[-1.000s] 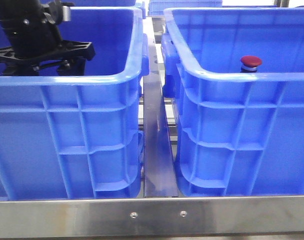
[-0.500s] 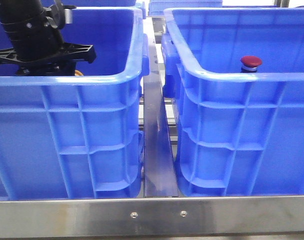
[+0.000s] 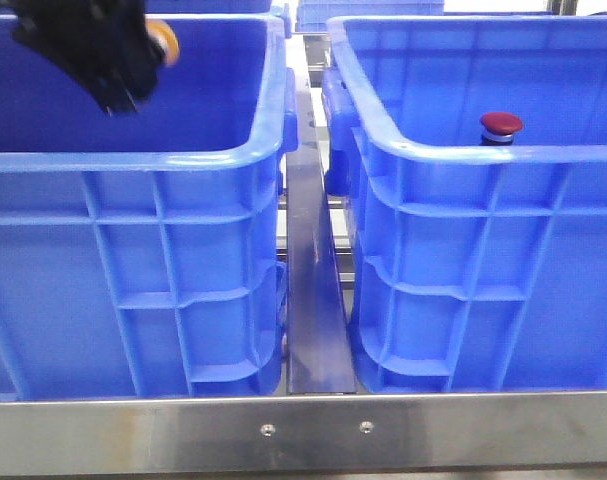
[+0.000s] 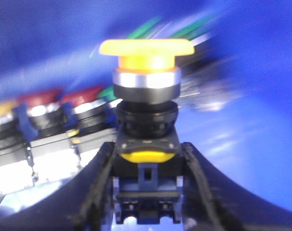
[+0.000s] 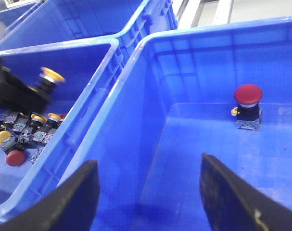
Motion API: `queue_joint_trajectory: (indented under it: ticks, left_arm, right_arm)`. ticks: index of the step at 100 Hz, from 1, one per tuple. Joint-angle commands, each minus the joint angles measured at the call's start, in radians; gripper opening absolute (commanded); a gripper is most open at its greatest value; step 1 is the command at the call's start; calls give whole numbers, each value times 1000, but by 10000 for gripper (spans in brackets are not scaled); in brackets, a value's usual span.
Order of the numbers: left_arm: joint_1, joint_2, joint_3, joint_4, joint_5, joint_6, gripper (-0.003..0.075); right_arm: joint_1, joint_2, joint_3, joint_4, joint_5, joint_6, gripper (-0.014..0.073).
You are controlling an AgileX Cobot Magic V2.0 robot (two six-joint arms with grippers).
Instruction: Pick red and yellow buttons and place in box
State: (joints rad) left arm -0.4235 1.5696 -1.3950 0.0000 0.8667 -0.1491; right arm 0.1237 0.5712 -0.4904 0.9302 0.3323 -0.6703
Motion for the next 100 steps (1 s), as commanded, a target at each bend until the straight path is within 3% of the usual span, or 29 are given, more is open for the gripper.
queue_joint_trajectory:
  ticks: [1,22,43,67,88,100]
  left_arm:
    - [-17,-106,11,-8,-57,4,81]
    - [-117,-206,95,-13,-119,48,81]
    - [-238,-220,107,-10,-131,84,81]
    - [-365,-220,107,-10,-162,170,81]
    - [-404,-220,107,-10,-166,181,81]
    - [-404,-220,107,-13,-166,181,81]
  right_arm:
    - [-6,-2,-27,15,-54,-6,472]
    - [-6,5,-27,22,-55,-6,472]
    - [-6,22,-50,113,-13,-6,472]
    - [-6,165,-158,203,188,-5,472]
    - [-6,348,-288,354,358,-5,477]
    - [-5,446,-364,392,461,-5,557]
